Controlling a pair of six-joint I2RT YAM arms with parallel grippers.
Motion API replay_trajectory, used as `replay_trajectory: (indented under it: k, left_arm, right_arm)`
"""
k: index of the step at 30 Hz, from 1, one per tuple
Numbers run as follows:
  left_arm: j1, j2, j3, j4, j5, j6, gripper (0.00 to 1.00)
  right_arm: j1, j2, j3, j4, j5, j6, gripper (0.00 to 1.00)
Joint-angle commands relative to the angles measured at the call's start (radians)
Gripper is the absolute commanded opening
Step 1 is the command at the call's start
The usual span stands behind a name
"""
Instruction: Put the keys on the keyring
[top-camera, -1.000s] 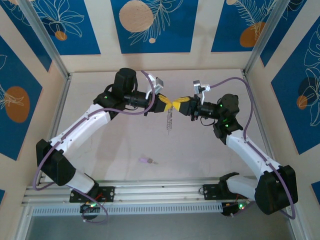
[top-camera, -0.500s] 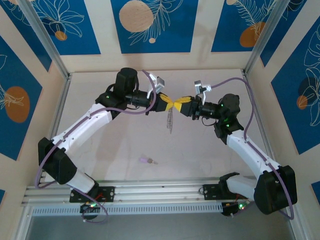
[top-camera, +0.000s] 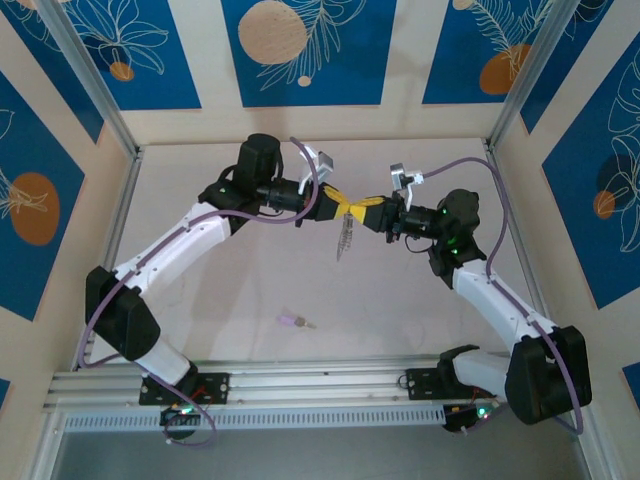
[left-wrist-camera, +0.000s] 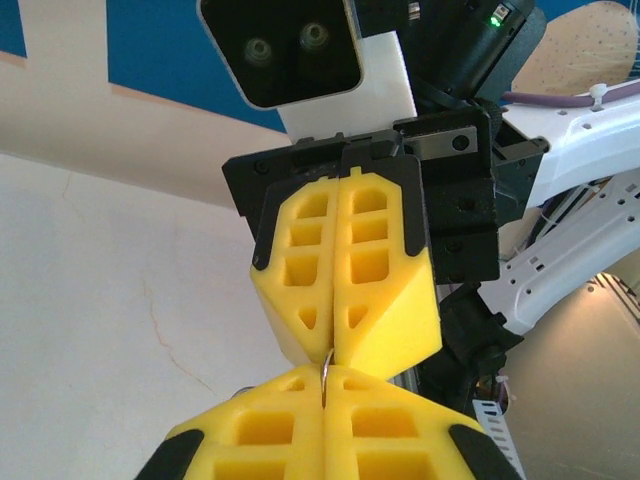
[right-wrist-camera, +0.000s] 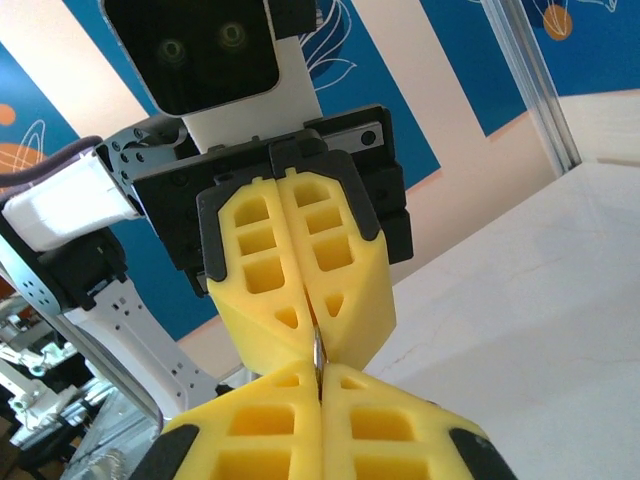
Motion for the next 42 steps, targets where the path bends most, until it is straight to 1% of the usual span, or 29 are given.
replay_trajectory:
  k: [1, 3, 4, 5, 8, 11, 15, 18, 26, 31, 42]
  left_arm:
    - [-0.013, 0.006, 0.038, 0.036, 0.045, -0.009, 0.00]
    - [-0.013, -0.005, 0.022, 0.068, 0.020, -0.034, 0.00]
    - [-0.012, -0.018, 0.004, 0.100, 0.000, -0.051, 0.05]
    - [-0.010, -0.036, -0.019, 0.144, -0.027, -0.076, 0.19]
    - [-0.010, -0.096, -0.092, 0.264, -0.137, -0.147, 0.30]
    - [-0.008, -0.141, -0.154, 0.368, -0.216, -0.223, 0.35]
    - [-0.005, -0.194, -0.266, 0.544, -0.317, -0.335, 0.45]
    - [-0.001, -0.203, -0.313, 0.645, -0.330, -0.406, 0.47]
    - [-0.003, -0.135, -0.354, 0.847, -0.246, -0.559, 0.48]
    - [-0.008, -0.095, -0.359, 0.959, -0.207, -0.633, 0.49]
    - [-0.019, -0.065, -0.355, 0.998, -0.180, -0.658, 0.50]
  right_arm:
    - [0.000, 0.018, 0.008, 0.032, 0.003, 0.011, 0.00]
    - [-0.007, 0.016, 0.001, 0.052, 0.019, 0.019, 0.00]
    - [-0.011, 0.016, -0.004, 0.065, 0.027, 0.026, 0.00]
    - [-0.016, 0.013, -0.009, 0.078, 0.035, 0.032, 0.00]
    - [-0.032, 0.003, -0.023, 0.111, 0.065, 0.055, 0.00]
    - [-0.041, -0.011, -0.037, 0.145, 0.098, 0.075, 0.00]
    - [-0.044, -0.033, -0.058, 0.180, 0.151, 0.097, 0.00]
    - [-0.044, -0.045, -0.065, 0.209, 0.174, 0.121, 0.00]
    - [-0.027, -0.054, -0.048, 0.263, 0.199, 0.178, 0.00]
    - [-0.003, -0.054, -0.028, 0.256, 0.202, 0.173, 0.00]
    - [0.010, -0.038, -0.021, 0.262, 0.221, 0.169, 0.00]
